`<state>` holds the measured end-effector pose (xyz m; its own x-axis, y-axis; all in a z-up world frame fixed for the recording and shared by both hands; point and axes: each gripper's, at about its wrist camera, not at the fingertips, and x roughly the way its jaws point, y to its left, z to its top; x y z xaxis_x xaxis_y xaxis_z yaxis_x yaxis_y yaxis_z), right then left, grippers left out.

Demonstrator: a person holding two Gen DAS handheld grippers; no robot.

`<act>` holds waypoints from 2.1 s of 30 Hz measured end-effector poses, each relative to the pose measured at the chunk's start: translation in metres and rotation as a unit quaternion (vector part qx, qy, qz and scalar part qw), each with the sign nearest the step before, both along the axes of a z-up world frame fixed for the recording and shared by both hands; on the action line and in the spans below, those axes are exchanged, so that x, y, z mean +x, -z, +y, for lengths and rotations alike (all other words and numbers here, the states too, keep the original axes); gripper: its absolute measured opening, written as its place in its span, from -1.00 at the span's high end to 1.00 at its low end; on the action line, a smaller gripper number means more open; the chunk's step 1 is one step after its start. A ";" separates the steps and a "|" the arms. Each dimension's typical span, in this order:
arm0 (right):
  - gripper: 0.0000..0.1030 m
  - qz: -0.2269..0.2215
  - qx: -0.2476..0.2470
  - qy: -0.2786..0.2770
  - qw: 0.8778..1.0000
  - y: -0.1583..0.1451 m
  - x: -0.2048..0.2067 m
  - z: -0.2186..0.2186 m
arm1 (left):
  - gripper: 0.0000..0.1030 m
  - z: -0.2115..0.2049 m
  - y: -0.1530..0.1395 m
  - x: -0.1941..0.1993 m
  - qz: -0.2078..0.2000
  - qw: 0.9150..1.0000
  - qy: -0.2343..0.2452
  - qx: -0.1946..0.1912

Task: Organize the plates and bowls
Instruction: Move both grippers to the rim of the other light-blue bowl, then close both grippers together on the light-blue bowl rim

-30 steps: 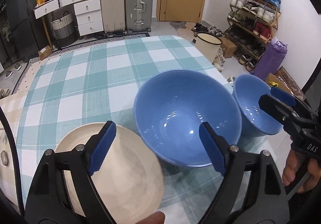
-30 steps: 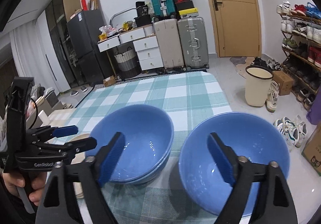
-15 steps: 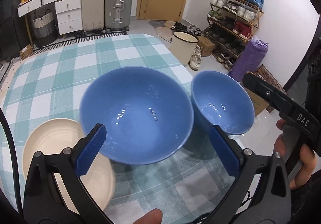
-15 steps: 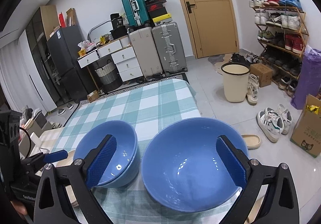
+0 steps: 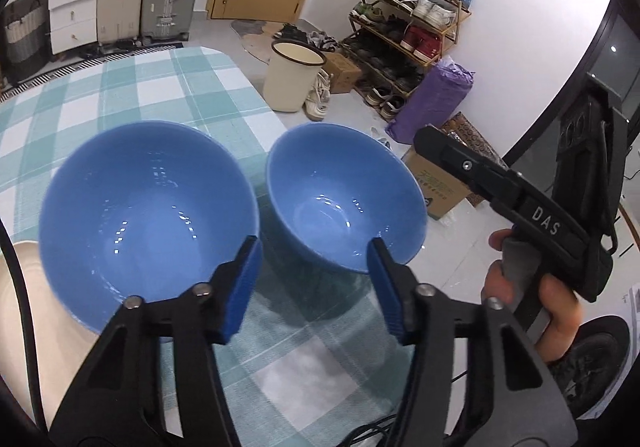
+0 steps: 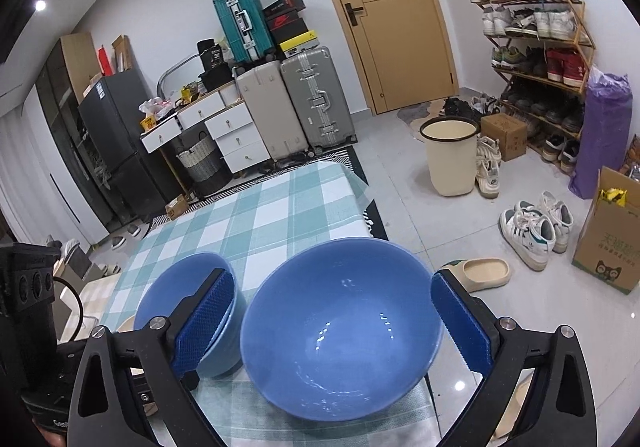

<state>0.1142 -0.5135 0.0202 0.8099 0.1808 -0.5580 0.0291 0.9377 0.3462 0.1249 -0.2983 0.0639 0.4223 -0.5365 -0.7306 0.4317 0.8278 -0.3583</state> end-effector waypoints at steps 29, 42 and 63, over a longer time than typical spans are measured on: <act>0.27 0.087 0.021 0.011 0.996 0.054 0.031 -0.024 | 0.23 -0.042 0.042 0.027 0.046 0.998 -0.015 0.034; 0.59 0.079 0.003 -0.006 0.997 0.053 0.033 -0.012 | 0.49 -0.048 0.047 0.029 0.029 0.998 -0.014 0.057; 0.12 0.058 -0.001 0.045 0.997 0.046 0.025 -0.033 | 0.44 -0.046 0.051 0.035 0.032 0.997 -0.026 0.065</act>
<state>0.1387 -0.5468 -0.0255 0.7526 0.1091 -0.6494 0.1526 0.9304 0.3332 0.1594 -0.3440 0.0134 0.3970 -0.4136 -0.8194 0.3657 0.8901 -0.2721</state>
